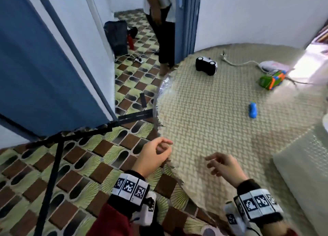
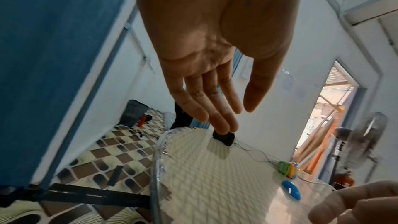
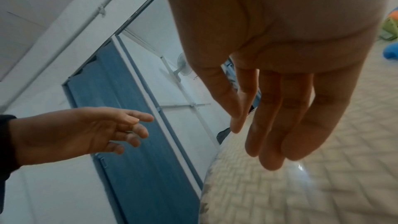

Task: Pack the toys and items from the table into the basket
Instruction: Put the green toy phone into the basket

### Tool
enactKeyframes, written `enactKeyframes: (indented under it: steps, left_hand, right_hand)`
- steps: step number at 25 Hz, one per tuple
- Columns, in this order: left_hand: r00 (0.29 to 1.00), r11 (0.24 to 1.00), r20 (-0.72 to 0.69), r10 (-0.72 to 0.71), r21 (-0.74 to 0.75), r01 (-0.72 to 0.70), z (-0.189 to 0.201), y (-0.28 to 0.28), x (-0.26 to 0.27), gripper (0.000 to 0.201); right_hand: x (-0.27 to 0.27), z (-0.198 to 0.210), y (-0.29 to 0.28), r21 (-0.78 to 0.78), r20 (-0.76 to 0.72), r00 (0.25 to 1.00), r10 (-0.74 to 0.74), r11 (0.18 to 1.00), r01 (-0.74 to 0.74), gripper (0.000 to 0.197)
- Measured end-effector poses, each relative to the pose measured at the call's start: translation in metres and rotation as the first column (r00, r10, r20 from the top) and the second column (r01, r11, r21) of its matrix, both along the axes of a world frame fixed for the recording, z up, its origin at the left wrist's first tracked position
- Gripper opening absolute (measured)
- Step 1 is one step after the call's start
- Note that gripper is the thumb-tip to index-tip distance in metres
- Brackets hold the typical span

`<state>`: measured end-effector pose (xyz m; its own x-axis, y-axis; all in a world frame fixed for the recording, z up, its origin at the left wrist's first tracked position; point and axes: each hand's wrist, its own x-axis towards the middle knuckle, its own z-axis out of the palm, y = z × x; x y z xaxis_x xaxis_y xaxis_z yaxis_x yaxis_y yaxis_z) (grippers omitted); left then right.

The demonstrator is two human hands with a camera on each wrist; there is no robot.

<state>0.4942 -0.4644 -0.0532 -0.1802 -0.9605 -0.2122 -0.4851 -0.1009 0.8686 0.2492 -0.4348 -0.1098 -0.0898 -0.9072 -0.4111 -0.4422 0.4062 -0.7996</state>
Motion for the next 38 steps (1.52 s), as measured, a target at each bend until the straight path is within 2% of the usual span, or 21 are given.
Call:
enactKeyframes:
  steps: [3,5,13,17,22,29,31,34,36,38]
  left_hand:
    - [0.983,0.983,0.015,-0.184,0.007,0.184,-0.006,-0.053,-0.002,0.014]
    - [0.950,0.950,0.017,-0.312,0.017,0.312,-0.007,-0.083,-0.006,0.014]
    - [0.843,0.843,0.020,-0.538,-0.001,0.538,-0.013,-0.154,-0.033,0.013]
    - [0.812,0.812,-0.018,-0.583,-0.028,0.582,-0.022,-0.183,-0.065,0.018]
    - [0.813,0.815,-0.066,-0.578,0.011,0.580,-0.035,-0.217,-0.103,0.020]
    - [0.795,0.792,-0.056,-0.604,0.071,0.606,-0.042,-0.272,-0.145,0.018]
    - [0.788,0.785,-0.050,-0.613,0.076,0.615,-0.044,-0.287,-0.159,0.016]
    - [0.774,0.769,-0.045,-0.632,0.089,0.633,-0.050,-0.317,-0.193,0.012]
    - [0.751,0.747,-0.034,-0.660,0.081,0.660,-0.052,-0.336,-0.219,0.010]
    - [0.733,0.731,-0.037,-0.679,0.064,0.680,-0.057,-0.354,-0.248,0.009]
  right_hand:
    - [0.006,0.001,-0.016,-0.036,0.013,0.981,-0.192,0.981,0.192,0.026]
    - [0.010,0.001,-0.023,-0.044,0.044,0.939,-0.340,0.939,0.342,0.026]
    - [0.039,-0.007,-0.026,-0.048,0.039,0.764,-0.644,0.762,0.646,0.024]
    - [0.029,-0.011,-0.042,-0.003,0.045,0.691,-0.722,0.692,0.722,0.026]
    - [-0.010,-0.018,-0.075,-0.034,-0.005,0.624,-0.781,0.624,0.781,0.027]
    - [-0.070,-0.033,-0.143,-0.012,-0.068,0.597,-0.799,0.599,0.801,0.018]
    - [-0.086,-0.035,-0.163,-0.017,-0.065,0.557,-0.828,0.559,0.829,0.019]
    - [-0.118,-0.036,-0.196,-0.131,-0.185,0.442,-0.878,0.467,0.874,0.028]
    - [-0.139,-0.041,-0.215,-0.175,-0.282,0.434,-0.856,0.490,0.854,0.035]
    - [-0.158,-0.050,-0.229,-0.118,-0.404,0.480,-0.779,0.564,0.817,0.044]
